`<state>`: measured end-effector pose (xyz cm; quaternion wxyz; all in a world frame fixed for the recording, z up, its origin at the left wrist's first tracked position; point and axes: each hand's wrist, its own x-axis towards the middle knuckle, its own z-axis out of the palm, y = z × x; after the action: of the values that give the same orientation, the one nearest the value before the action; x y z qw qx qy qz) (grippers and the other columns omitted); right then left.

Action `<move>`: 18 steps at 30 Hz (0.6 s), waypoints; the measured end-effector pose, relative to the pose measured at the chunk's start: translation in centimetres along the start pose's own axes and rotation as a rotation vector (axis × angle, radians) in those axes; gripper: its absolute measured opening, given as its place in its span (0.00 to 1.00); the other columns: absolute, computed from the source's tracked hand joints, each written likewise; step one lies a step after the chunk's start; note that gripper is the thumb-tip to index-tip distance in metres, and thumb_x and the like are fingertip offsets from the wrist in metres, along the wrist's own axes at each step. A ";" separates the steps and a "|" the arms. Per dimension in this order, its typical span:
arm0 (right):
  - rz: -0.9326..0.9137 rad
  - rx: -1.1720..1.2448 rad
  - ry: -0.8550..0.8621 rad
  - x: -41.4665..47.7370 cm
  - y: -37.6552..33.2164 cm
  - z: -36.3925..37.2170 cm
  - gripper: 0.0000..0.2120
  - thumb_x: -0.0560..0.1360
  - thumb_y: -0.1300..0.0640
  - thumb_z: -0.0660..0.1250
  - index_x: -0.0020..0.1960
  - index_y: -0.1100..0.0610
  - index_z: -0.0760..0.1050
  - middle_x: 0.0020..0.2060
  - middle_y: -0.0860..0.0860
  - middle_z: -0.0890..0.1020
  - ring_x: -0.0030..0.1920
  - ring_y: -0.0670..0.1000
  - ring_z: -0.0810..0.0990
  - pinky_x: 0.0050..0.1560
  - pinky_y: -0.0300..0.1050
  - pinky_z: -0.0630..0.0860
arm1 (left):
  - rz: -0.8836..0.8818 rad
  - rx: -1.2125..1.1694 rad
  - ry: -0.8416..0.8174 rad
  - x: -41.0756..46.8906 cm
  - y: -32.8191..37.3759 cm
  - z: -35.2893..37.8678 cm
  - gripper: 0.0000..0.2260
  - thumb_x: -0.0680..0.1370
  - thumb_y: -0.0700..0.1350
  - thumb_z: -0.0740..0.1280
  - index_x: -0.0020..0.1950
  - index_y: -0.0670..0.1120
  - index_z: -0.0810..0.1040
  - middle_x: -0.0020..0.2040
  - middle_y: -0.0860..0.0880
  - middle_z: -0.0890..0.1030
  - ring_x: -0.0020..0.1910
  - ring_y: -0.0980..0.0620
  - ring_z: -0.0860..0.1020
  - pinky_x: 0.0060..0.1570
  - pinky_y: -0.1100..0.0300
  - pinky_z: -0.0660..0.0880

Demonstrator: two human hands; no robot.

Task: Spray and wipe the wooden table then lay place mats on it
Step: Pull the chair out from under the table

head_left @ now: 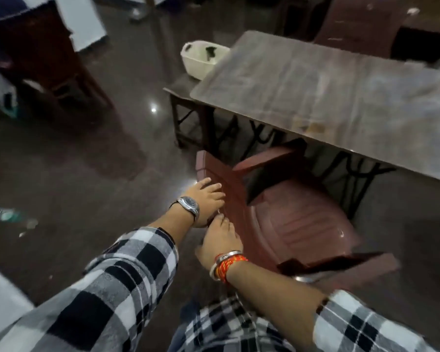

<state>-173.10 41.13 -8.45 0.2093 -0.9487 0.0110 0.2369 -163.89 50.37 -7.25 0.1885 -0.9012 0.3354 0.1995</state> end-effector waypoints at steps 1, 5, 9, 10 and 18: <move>0.060 0.019 0.054 0.2 -0.5 0.5 0.41 0.72 0.47 0.69 0.75 0.62 0.51 0.72 0.58 0.63 0.72 0.56 0.63 0.69 0.52 0.65 | 0.067 0.024 0.027 0.6 -0.6 0.3 0.23 0.79 0.53 0.60 0.73 0.51 0.72 0.76 0.51 0.70 0.78 0.47 0.61 0.77 0.46 0.49; 0.174 -0.016 0.236 0.6 -0.9 1.5 0.28 0.75 0.53 0.64 0.71 0.59 0.60 0.64 0.55 0.74 0.61 0.56 0.75 0.56 0.51 0.73 | 0.189 0.047 0.164 1.9 -1.5 1.3 0.21 0.69 0.58 0.61 0.55 0.51 0.83 0.55 0.54 0.85 0.59 0.49 0.79 0.67 0.51 0.64; 0.166 -0.045 0.251 0.7 -0.8 0.7 0.18 0.77 0.58 0.59 0.66 0.60 0.64 0.59 0.55 0.77 0.55 0.58 0.79 0.49 0.51 0.75 | 0.189 0.042 0.231 1.7 -1.1 1.3 0.20 0.68 0.57 0.58 0.48 0.50 0.84 0.49 0.52 0.86 0.53 0.49 0.81 0.59 0.52 0.69; 0.151 -0.054 0.255 0.7 -0.7 0.5 0.17 0.78 0.59 0.57 0.66 0.60 0.64 0.58 0.56 0.77 0.55 0.59 0.80 0.48 0.51 0.75 | 0.187 0.041 0.244 1.7 -1.1 1.4 0.18 0.68 0.57 0.59 0.46 0.50 0.84 0.48 0.53 0.86 0.52 0.49 0.81 0.58 0.52 0.70; 0.058 -0.117 0.280 0.6 1.0 0.1 0.14 0.79 0.62 0.52 0.64 0.62 0.67 0.56 0.58 0.79 0.52 0.62 0.80 0.46 0.52 0.74 | 0.172 0.077 0.239 1.8 0.2 0.9 0.14 0.70 0.56 0.61 0.42 0.50 0.82 0.45 0.50 0.85 0.48 0.48 0.82 0.53 0.53 0.70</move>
<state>-172.72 40.36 -9.21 0.1433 -0.9823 0.0535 0.1085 -162.93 49.69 -8.93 0.1638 -0.8786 0.4389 0.0932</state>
